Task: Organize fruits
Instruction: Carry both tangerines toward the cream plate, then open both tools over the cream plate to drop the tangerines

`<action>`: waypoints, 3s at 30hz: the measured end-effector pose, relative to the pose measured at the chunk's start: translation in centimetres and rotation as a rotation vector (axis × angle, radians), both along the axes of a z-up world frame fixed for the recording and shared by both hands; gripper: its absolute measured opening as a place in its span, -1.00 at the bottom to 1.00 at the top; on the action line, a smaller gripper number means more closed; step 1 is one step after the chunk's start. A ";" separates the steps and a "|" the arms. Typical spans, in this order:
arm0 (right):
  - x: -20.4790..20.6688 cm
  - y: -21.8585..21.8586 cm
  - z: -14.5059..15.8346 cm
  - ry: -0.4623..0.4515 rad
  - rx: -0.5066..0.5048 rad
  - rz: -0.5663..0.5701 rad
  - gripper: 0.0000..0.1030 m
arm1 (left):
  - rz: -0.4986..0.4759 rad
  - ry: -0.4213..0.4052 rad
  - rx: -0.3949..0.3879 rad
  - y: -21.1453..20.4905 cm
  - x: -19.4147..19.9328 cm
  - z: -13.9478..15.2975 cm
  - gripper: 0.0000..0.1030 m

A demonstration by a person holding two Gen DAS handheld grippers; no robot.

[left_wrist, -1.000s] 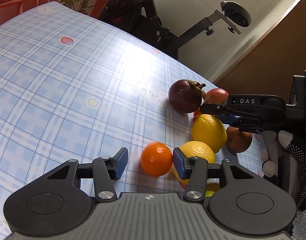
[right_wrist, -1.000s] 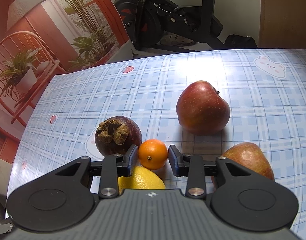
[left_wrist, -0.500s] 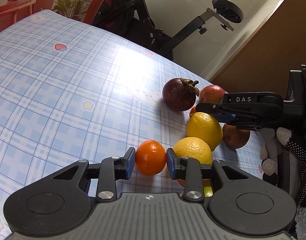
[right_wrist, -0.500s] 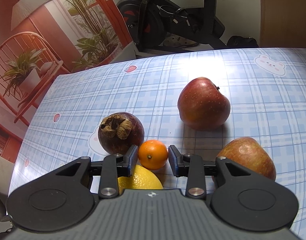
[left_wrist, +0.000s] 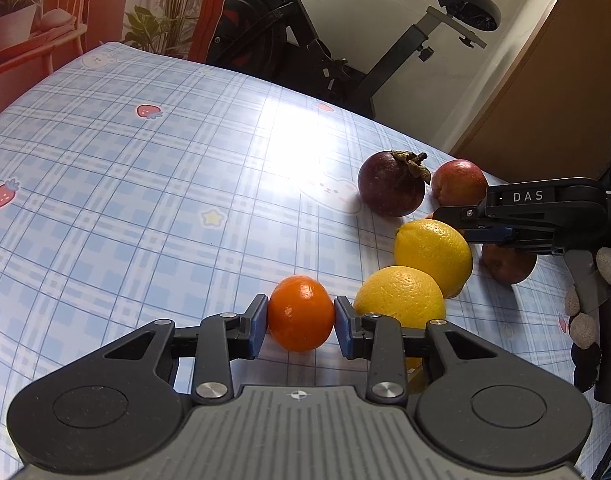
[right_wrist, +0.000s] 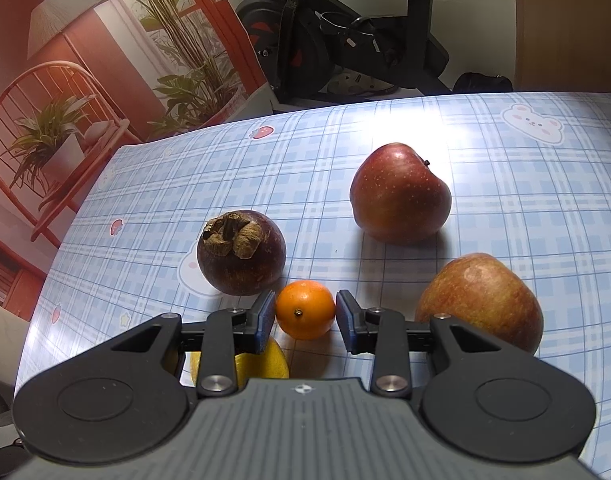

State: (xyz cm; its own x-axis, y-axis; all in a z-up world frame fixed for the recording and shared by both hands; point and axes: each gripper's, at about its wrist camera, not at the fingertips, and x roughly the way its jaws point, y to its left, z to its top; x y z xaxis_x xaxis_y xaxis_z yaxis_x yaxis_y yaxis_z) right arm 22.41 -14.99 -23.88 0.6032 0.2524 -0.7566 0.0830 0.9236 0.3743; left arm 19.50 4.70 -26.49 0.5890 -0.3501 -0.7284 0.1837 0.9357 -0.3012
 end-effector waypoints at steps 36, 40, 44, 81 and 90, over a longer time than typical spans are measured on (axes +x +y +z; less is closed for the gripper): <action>-14.5 -1.6 4.6 -0.129 0.052 0.008 -0.31 | -0.262 -0.156 0.069 -5.1 -11.6 5.2 -0.29; -16.6 -1.1 3.7 -0.104 0.055 0.014 -0.31 | -0.312 -0.148 0.079 -6.1 -13.0 4.3 -0.29; -18.1 -0.9 2.9 -0.092 0.071 0.012 -0.31 | -0.353 -0.128 0.084 -6.8 -13.9 3.6 -0.29; -18.2 -0.7 0.2 -0.025 0.089 0.006 -0.30 | -0.395 -0.034 0.144 -7.8 -12.9 1.0 -0.29; -18.1 -0.6 0.1 -0.022 0.093 0.003 -0.29 | -0.389 -0.026 0.148 -8.0 -12.8 0.7 -0.28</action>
State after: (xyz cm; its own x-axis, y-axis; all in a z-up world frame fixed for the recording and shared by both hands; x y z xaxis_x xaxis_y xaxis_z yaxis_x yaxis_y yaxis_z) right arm 4.32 -15.58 -23.80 0.6185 0.3224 -0.7166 0.0713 0.8851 0.4599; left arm 6.71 -3.32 -25.79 0.4524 -0.4423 -0.7744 0.5375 0.8281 -0.1589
